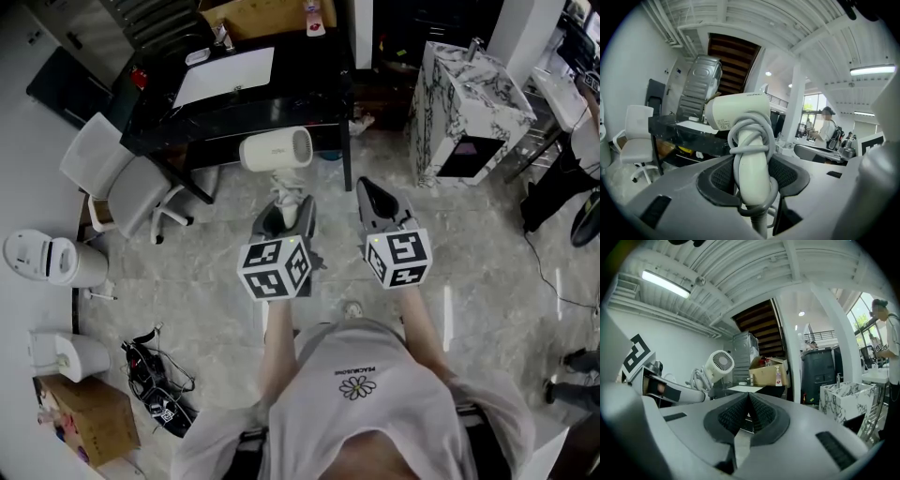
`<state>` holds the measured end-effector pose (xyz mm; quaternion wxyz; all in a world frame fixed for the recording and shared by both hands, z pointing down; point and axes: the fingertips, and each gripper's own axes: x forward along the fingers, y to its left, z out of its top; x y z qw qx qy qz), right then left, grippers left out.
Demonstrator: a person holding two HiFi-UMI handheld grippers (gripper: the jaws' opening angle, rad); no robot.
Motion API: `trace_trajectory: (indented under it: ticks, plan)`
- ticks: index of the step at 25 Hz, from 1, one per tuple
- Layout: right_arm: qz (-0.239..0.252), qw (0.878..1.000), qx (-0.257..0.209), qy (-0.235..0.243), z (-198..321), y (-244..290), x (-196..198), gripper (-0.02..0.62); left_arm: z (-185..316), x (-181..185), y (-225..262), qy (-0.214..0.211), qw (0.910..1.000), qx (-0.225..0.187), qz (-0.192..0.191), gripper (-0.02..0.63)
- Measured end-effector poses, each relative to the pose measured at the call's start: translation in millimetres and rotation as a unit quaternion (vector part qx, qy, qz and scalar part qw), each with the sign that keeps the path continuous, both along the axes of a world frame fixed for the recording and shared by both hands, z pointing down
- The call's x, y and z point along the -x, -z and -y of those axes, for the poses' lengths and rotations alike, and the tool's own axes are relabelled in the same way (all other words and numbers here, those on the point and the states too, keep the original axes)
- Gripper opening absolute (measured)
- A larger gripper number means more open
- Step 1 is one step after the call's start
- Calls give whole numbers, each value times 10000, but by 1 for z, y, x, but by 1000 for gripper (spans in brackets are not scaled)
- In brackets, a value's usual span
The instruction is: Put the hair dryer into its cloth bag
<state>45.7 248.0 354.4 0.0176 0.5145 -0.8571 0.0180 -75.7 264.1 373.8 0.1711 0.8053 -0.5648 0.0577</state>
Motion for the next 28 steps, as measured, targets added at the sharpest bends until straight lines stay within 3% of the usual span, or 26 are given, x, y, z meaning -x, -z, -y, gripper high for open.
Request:
trace_trajectory:
  ticks: [6, 14, 20, 28]
  plan:
    - [-215, 9996, 71, 157, -1, -9, -11, 9, 1, -10, 0, 89, 9986, 64, -508, 209]
    - [-125, 9989, 140, 433, 6, -19, -6, 9, 15, -6, 3, 156, 9982, -23, -578, 209]
    - [-683, 9952, 37, 695, 34, -31, 1, 9, 56, -6, -1, 120, 9985, -196, -489, 209]
    - [-799, 9946, 95, 662, 116, -32, 8, 9, 141, -2, 13, 0, 9984, -333, -447, 207]
